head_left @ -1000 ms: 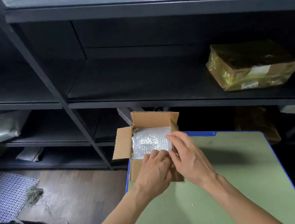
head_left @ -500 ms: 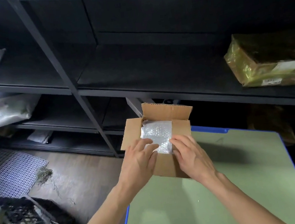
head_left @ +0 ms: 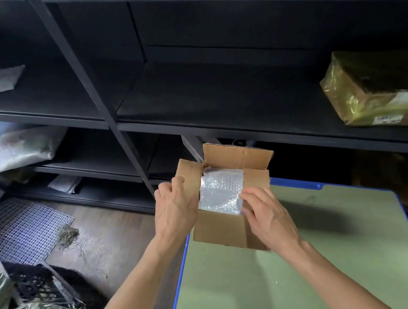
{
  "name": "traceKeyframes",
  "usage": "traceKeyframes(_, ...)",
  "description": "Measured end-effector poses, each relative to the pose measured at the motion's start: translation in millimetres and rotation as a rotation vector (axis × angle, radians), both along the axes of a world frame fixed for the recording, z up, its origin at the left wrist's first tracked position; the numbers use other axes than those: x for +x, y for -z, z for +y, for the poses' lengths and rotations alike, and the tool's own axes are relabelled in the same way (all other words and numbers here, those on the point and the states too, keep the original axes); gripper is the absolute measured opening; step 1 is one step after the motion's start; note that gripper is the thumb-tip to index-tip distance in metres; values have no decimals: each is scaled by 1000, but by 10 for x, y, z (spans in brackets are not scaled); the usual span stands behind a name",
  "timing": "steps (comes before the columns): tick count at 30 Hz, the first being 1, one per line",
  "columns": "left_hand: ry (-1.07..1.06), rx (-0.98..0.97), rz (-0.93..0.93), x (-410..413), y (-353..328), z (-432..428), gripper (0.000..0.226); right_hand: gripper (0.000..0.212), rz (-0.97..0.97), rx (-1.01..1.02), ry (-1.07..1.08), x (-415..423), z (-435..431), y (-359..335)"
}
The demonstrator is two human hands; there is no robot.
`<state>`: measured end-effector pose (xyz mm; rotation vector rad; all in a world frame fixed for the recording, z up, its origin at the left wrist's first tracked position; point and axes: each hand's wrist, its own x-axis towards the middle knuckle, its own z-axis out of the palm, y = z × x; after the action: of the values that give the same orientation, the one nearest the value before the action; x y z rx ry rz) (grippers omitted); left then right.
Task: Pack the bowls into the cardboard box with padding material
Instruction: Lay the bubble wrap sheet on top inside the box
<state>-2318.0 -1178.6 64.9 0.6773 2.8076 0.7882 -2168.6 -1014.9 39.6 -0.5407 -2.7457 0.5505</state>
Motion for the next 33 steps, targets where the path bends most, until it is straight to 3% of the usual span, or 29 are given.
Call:
traceKeyframes(2,5,81,72,59,-151,50,35,20,50,-20,-9,10,-13,-16)
traceKeyframes(5,185,153,175,243,-232,174,30,17,88,-27,-29,17,-12,-17)
traceKeyframes(9,360,66,180,486,40,374,32,16,49,-37,-36,54,29,-6)
traceKeyframes(14,423,-19,216,601,183,566,33,30,17,-107,-12,141,32,-7)
traceKeyframes(20,445,4,176,492,244,616,33,25,29,-91,-31,213,127,-34)
traceKeyframes(28,487,-31,235,523,232,558,34,33,112,88,51,-184,601,-553)
traceKeyframes(33,518,-48,235,522,271,479,33,51,-107,141,56,-465,766,-593)
